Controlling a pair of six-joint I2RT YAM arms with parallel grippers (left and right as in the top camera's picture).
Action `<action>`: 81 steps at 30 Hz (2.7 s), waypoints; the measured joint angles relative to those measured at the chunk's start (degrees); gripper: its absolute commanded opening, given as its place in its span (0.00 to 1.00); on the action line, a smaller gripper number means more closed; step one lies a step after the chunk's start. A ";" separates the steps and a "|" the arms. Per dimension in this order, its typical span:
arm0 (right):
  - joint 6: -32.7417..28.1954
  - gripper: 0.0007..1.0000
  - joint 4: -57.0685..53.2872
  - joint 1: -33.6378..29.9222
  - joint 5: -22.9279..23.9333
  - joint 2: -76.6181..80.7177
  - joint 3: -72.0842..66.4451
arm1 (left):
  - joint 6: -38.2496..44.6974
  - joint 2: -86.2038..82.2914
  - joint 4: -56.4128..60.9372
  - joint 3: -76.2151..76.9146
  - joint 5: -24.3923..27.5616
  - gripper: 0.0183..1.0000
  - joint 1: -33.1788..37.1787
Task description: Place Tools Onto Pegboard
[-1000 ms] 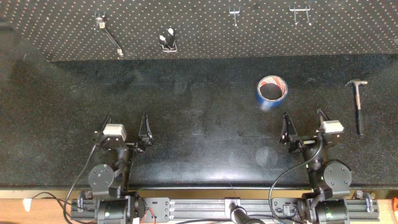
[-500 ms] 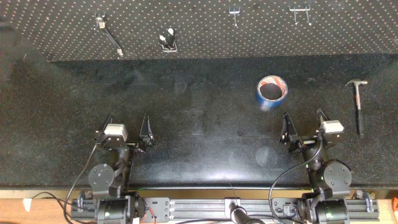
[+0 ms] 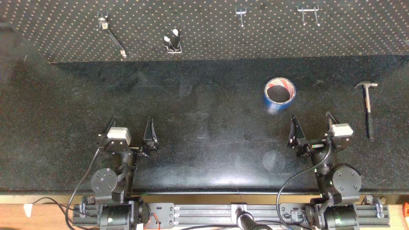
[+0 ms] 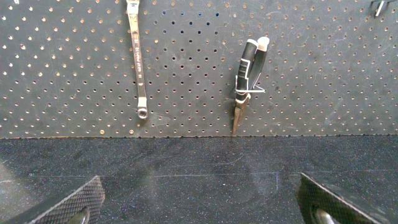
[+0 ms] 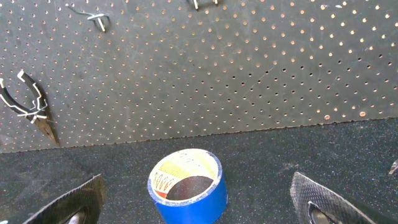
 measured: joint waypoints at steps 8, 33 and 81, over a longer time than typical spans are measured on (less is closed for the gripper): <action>0.00 0.98 0.00 0.00 0.00 0.00 0.00 | 0.00 0.00 0.00 0.00 0.00 1.00 0.00; 2.58 0.98 -4.26 8.94 -8.15 42.91 31.41 | 0.00 -0.22 -0.04 0.00 0.42 1.00 0.00; -3.28 0.07 -21.66 17.62 2.38 68.59 53.35 | 0.00 -0.26 -0.04 0.00 0.44 1.00 0.00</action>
